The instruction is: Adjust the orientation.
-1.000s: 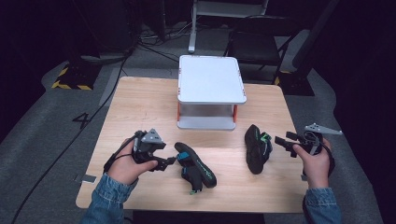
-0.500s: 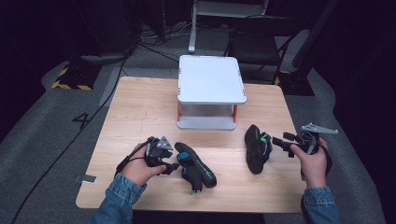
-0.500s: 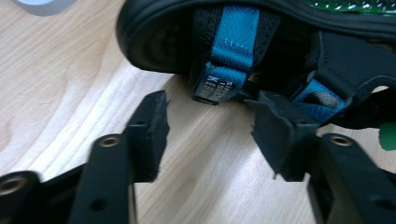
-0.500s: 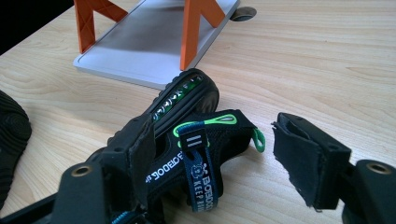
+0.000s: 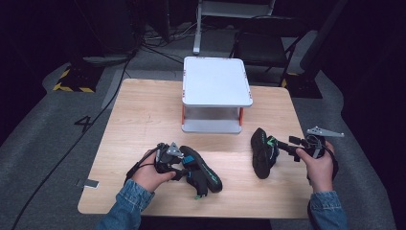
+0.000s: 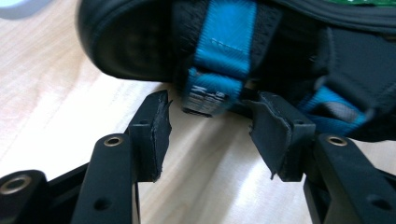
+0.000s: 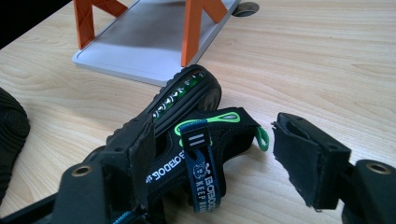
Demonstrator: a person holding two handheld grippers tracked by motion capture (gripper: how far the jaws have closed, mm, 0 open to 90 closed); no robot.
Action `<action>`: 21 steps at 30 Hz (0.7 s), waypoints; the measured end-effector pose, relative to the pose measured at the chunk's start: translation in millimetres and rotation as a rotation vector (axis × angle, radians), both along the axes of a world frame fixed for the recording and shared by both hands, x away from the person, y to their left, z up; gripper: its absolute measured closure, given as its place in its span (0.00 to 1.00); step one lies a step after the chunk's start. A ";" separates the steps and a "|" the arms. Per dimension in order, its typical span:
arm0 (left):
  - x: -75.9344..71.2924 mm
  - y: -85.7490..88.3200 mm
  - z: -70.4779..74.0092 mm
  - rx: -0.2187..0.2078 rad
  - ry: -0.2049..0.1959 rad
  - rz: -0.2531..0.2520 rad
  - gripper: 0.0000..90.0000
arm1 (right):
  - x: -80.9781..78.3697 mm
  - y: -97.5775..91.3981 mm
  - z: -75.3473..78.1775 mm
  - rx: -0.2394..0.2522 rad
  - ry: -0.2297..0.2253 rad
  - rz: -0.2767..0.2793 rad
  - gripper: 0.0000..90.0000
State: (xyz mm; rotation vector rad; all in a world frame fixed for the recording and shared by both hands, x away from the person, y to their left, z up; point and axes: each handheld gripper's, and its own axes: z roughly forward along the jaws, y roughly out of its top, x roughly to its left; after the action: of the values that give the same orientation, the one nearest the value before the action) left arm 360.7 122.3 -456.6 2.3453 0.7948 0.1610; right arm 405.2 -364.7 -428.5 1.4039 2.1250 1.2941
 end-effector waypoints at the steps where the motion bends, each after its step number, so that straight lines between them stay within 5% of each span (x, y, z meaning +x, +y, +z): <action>1: 0.9 1.4 0.3 -0.010 -0.008 0.012 0.54 | 0.1 0.4 0.0 -0.002 -0.004 0.004 0.34; 4: 2.1 2.6 -1.4 -0.036 -0.003 0.009 0.62 | -0.2 0.6 0.0 -0.003 -0.004 0.004 0.34; 8: 3.5 -2.5 -10.7 0.013 -0.008 -0.025 0.70 | -0.1 0.5 -1.0 -0.003 0.001 0.001 0.34; 21: 3.1 -2.2 -7.0 0.006 -0.006 -0.036 0.73 | -0.5 -1.2 -0.6 0.003 -0.001 -0.001 0.34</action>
State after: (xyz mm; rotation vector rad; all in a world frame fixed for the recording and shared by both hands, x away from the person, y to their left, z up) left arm 363.8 120.1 -463.6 2.3621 0.7493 0.1545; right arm 404.7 -365.8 -429.1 1.4052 2.1220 1.2984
